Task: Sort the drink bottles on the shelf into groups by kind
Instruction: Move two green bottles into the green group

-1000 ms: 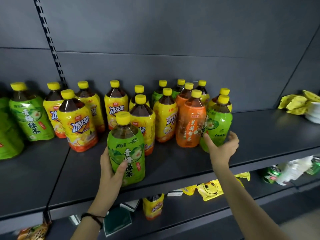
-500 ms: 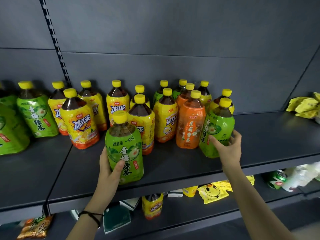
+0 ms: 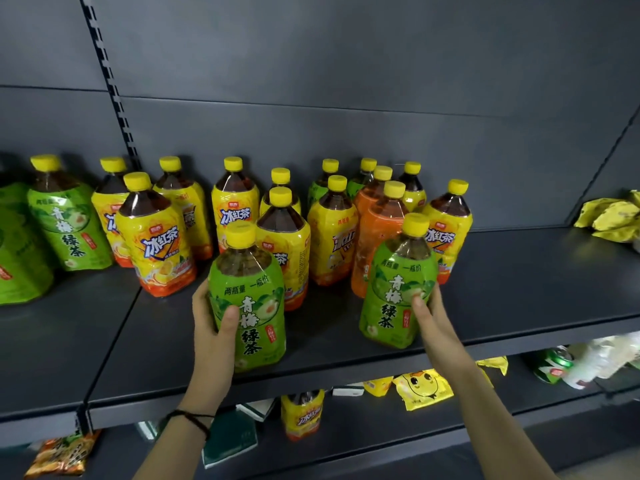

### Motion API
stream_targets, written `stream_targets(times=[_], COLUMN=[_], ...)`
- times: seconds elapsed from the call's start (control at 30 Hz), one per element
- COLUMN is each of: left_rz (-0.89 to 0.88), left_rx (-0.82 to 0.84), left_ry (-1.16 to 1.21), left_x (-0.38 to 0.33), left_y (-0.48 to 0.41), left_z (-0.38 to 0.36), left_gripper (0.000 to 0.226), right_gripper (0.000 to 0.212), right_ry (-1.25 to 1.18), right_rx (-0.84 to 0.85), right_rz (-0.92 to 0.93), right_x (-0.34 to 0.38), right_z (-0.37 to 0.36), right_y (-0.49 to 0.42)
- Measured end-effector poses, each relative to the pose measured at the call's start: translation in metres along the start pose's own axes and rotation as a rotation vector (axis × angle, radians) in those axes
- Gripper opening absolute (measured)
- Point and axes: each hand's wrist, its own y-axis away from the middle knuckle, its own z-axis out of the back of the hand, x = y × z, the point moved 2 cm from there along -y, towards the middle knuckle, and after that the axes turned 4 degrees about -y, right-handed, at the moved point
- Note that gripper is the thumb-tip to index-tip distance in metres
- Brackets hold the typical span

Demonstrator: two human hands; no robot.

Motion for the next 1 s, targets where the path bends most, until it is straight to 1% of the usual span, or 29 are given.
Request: stream_targets(times=[0.03, 0.1, 0.13, 0.17, 0.2, 0.23, 0.27, 0.37, 0.4, 0.47, 0.57, 0.67, 0.73, 0.83, 0.9, 1.0], left_rz=[-0.022, -0.059, -0.076, -0.086, -0.089, -0.089, -0.089, -0.103, -0.112, -0.128, -0.134, -0.143, -0.161, -0.180, -0.190, -0.202], left_rx=[-0.005, -0.024, -0.035, -0.043, -0.049, -0.053, -0.058, -0.087, -0.099, -0.124, -0.166, -0.193, -0.200, -0.219, -0.241, -0.285], left_ry=[-0.007, -0.051, -0.069, -0.079, -0.086, -0.092, -0.100, -0.130, -0.136, -0.162, -0.186, -0.204, -0.207, -0.189, -0.181, -0.200], left_x=[-0.002, -0.005, -0.006, -0.005, -0.005, -0.004, -0.004, -0.005, -0.005, -0.006, -0.004, -0.008, -0.017, -0.026, -0.028, -0.031], left_y=[-0.001, -0.001, -0.001, -0.001, -0.002, -0.002, -0.002, -0.003, -0.003, -0.003, -0.005, -0.008, -0.008, -0.010, -0.012, -0.017], left_z=[-0.002, -0.005, -0.005, -0.004, -0.002, 0.001, 0.003, 0.013, 0.017, 0.028, 0.051, 0.078, 0.095, 0.123, 0.144, 0.181], left_gripper=[0.085, 0.081, 0.079, 0.077, 0.076, 0.075, 0.075, 0.074, 0.074, 0.073, 0.077, 0.079, 0.080, 0.087, 0.085, 0.078], right_gripper=[0.078, 0.072, 0.073, 0.085, 0.104, 0.118, 0.116, 0.077, 0.076, 0.091, 0.096, 0.095, 0.092, 0.084, 0.086, 0.075], right_ry=[-0.010, -0.027, -0.031, -0.045, -0.052, -0.047, -0.057, -0.101, -0.100, -0.100, -0.147, -0.165, -0.171, -0.180, -0.206, -0.208], right_rx=[-0.003, -0.025, -0.021, -0.019, -0.017, -0.024, -0.027, 0.000, 0.000, 0.016, 0.065, 0.118, 0.134, 0.138, 0.128, 0.121], right_rz=[-0.005, -0.016, -0.006, 0.010, 0.017, 0.015, 0.013, -0.015, -0.004, 0.039, 0.088, 0.153, 0.158, 0.159, 0.169, 0.169], right_x=[-0.001, -0.008, -0.011, -0.012, -0.013, -0.015, -0.015, -0.013, -0.012, -0.009, -0.017, -0.020, -0.021, -0.022, -0.022, -0.022], right_z=[-0.011, -0.031, -0.041, -0.051, -0.060, -0.068, -0.077, -0.104, -0.113, -0.130, -0.152, -0.177, -0.197, -0.231, -0.254, -0.290], right_y=[0.000, -0.001, -0.002, -0.003, -0.004, -0.005, -0.006, -0.003, -0.002, 0.002, 0.005, 0.008, 0.010, 0.013, 0.016, 0.017])
